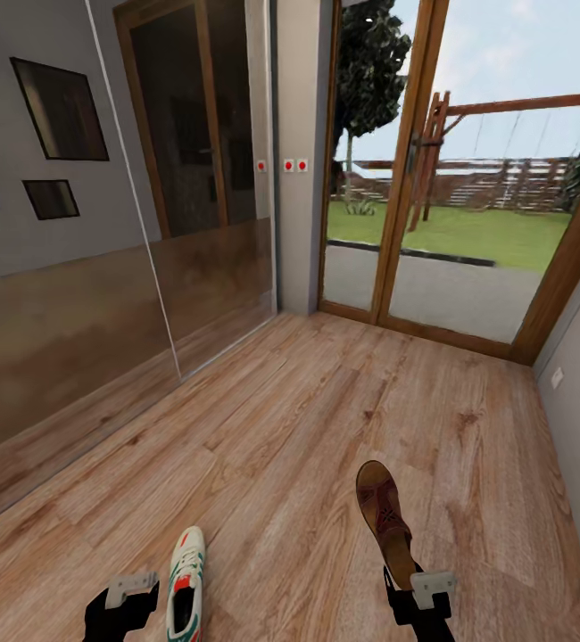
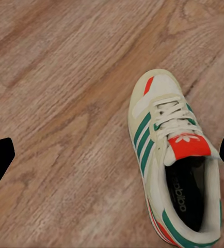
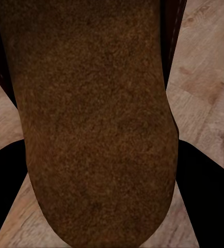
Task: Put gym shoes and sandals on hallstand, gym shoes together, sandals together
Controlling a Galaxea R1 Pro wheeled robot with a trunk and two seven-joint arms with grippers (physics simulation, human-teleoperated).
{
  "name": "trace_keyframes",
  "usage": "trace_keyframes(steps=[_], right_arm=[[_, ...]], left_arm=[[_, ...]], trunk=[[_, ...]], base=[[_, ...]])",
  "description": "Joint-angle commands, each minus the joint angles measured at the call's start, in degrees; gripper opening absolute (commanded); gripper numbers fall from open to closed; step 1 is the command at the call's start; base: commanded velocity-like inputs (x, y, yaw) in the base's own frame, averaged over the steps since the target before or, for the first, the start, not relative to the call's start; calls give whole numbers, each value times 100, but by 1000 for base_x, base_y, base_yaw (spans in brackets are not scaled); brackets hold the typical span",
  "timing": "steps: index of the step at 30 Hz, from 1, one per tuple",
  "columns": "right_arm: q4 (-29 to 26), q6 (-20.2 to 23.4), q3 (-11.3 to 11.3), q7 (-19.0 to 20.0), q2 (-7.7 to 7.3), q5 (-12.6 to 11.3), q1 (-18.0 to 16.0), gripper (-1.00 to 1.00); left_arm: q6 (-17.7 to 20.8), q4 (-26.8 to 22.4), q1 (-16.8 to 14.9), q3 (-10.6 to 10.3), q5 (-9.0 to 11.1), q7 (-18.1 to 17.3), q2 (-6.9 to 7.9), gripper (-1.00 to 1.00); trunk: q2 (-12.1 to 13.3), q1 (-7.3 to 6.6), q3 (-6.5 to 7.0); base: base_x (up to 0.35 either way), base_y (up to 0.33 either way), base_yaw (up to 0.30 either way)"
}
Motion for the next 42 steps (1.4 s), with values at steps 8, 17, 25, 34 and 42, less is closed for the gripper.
trace_keyframes(steps=[8,17,25,34,42], right_arm=[[-3,-16,-28,-29,13,62,-4,-100],[-7,-17,-28,-29,9,67,-4,-100],[13,-16,-28,-21,-19,85,-4,-100],[-7,-17,-33,-27,-5,71,-4,-100],[-731,245,-53,-27,13,13,-11,-100]], left_arm=[[-26,9,-5,42,-57,-16,-8,100],[-23,-13,-5,47,-57,-16,-3,100],[-22,-6,-5,47,-57,-22,-2,100],[-22,15,-5,32,-57,-20,-8,100],[1315,20,-956,48,-34,12,-78,100]], trunk=[[-2,-1,-5],[-2,-1,-5],[-2,-1,-5],[-2,-1,-5],[-2,-1,-5]], base=[[0,-18,190],[0,-124,153],[0,-10,8],[0,0,0],[0,0,0]])
